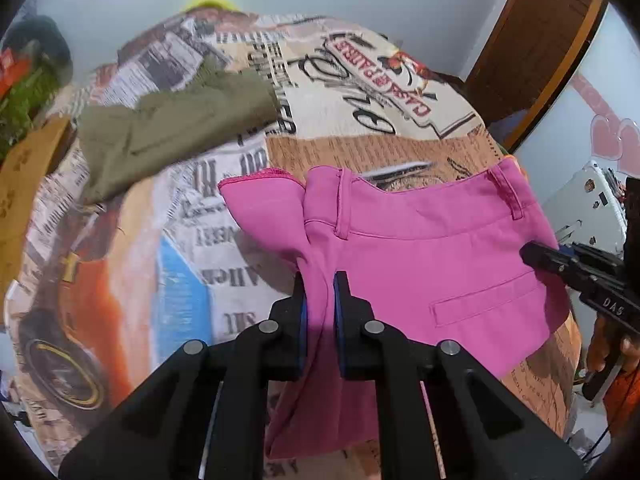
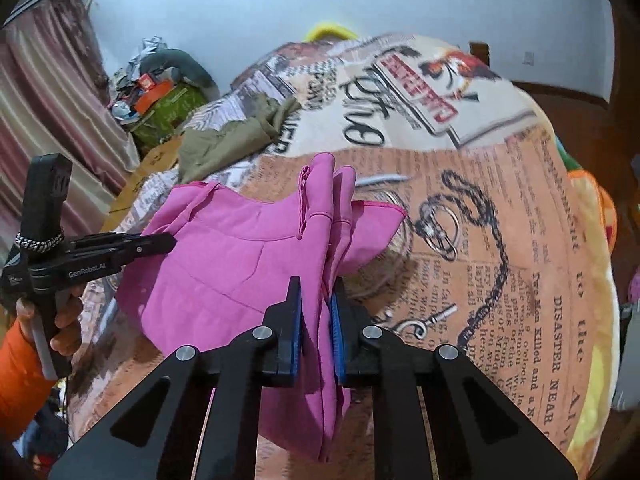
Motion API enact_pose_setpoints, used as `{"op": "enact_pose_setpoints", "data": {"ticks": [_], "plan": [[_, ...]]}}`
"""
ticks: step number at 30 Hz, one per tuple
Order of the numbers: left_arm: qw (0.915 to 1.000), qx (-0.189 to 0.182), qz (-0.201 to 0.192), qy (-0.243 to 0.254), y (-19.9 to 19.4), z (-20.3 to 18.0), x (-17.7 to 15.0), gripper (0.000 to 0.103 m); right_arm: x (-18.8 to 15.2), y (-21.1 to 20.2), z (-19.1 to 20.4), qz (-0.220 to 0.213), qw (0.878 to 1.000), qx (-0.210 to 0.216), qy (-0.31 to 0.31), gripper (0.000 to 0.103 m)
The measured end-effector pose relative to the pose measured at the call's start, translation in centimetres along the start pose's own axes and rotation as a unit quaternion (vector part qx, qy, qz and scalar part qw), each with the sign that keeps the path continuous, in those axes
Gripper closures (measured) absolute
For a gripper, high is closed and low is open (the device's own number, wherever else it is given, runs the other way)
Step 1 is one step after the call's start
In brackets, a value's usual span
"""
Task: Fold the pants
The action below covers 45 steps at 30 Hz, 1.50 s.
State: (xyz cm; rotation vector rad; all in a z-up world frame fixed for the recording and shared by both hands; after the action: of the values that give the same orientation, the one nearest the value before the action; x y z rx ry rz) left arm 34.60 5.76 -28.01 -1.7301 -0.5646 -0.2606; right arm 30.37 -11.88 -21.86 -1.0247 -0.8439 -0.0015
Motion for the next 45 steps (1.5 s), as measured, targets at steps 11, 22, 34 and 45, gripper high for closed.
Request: {"op": "enact_pose_setpoints", "data": {"ticks": [11, 22, 34, 45], "plan": [[0.9956, 0.031, -0.087, 0.016, -6.6, 1.4, 3.6, 0.092, 5.4, -1.8, 3.5, -0.053, 0.998, 0.001, -0.038, 0.092], [0.9888, 0.061, -0.136, -0.013, -9.4, 7.0, 10.0, 0.092, 12.6, 0.4, 7.5, -0.074, 0.993, -0.001, -0.096, 0.092], [0.9821, 0.109, -0.146, -0.048, -5.3, 15.1, 17.8, 0.092, 20.6, 8.5, 10.1, -0.084, 0.990, 0.005, -0.116, 0.092], [0.9810, 0.120, -0.123, -0.090, 4.3, 21.3, 21.4, 0.092, 24.1, 19.1, 8.8, -0.080, 0.994, 0.021, -0.077, 0.092]]}}
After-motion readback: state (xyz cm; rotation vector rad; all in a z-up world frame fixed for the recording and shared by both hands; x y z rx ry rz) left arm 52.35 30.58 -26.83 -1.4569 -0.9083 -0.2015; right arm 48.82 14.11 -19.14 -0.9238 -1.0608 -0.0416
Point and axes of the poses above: each gripper's, at about its wrist camera, not at the fingertips, and y roughly the way its jaws point, z to its left, x to its top, the point moved 7 cm from there along y, roughly the way its jaws point, and after that the axes turned 10 degrees about -y, right-handed, at the moved point
